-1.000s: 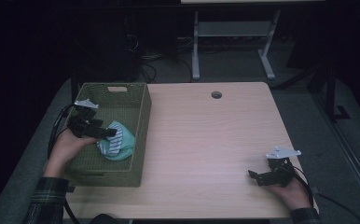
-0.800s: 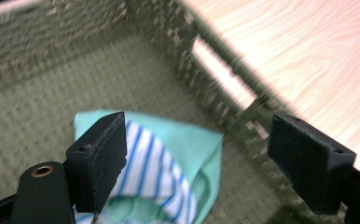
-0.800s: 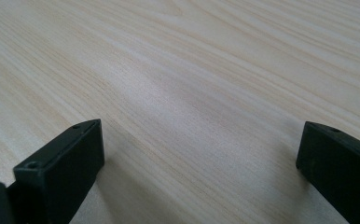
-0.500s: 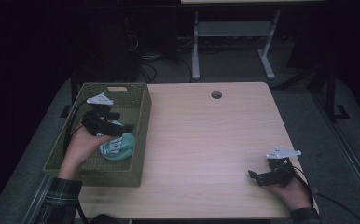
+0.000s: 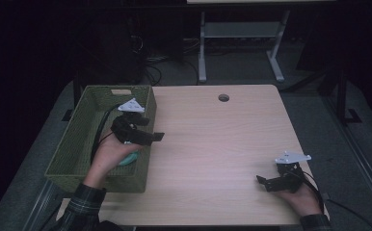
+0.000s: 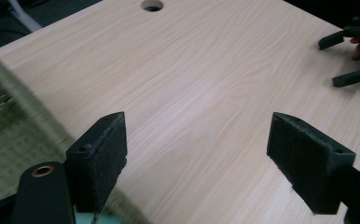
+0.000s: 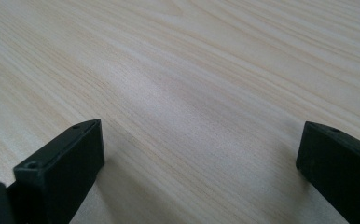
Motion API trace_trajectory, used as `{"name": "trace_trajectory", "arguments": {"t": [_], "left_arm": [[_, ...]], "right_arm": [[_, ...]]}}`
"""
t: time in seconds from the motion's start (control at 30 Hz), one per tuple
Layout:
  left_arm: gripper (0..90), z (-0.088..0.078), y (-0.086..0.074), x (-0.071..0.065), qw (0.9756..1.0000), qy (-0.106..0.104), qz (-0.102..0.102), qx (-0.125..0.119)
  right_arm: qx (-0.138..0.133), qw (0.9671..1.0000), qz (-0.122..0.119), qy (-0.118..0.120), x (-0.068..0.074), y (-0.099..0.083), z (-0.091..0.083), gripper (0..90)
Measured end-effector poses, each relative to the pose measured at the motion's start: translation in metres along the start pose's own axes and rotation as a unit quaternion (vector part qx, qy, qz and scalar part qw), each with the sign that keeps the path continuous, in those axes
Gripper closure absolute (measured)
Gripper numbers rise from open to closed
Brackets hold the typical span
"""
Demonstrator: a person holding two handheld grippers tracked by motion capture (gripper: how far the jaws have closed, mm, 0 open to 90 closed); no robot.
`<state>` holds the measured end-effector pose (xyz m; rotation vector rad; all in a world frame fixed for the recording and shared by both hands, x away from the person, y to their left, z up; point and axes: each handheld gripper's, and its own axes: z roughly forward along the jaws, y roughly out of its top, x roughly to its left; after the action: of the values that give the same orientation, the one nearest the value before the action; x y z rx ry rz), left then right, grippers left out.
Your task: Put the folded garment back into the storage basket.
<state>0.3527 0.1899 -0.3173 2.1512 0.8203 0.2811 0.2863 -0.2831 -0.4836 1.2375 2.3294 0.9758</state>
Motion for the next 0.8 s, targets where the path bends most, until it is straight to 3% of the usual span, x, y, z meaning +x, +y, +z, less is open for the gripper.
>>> {"name": "trace_trajectory", "arguments": {"t": [0.07, 0.1, 0.3, 0.5, 0.6, 0.8], "left_arm": [[19.5, 0.003, 0.001, -0.004, 1.0000, -0.004, -0.001, -0.002], [19.5, 0.009, 0.005, -0.010, 0.9999, -0.010, 0.010, -0.003], [19.4, 0.024, 0.012, -0.030, 0.9992, -0.029, 0.026, -0.009], [18.3, 0.041, 0.013, -0.046, 0.9984, -0.034, 0.043, -0.011], [18.0, 0.047, 0.013, -0.051, 0.9983, -0.038, 0.041, -0.015], [17.5, 0.069, 0.010, -0.066, 0.9972, -0.045, 0.059, -0.005]], "right_arm": [[0.000, 1.0000, 0.000, 0.000, 0.000, 0.000, 0.000, 0.6], [0.000, 1.0000, 0.000, 0.000, 0.000, 0.000, 0.000, 0.6], [0.000, 1.0000, 0.000, 0.000, 0.000, 0.000, 0.000, 0.6], [0.000, 1.0000, 0.000, 0.000, 0.000, 0.000, 0.000, 0.6], [0.000, 1.0000, 0.000, 0.000, 0.000, 0.000, 0.000, 0.6], [0.000, 1.0000, 0.000, 0.000, 0.000, 0.000, 0.000, 0.6]]}}
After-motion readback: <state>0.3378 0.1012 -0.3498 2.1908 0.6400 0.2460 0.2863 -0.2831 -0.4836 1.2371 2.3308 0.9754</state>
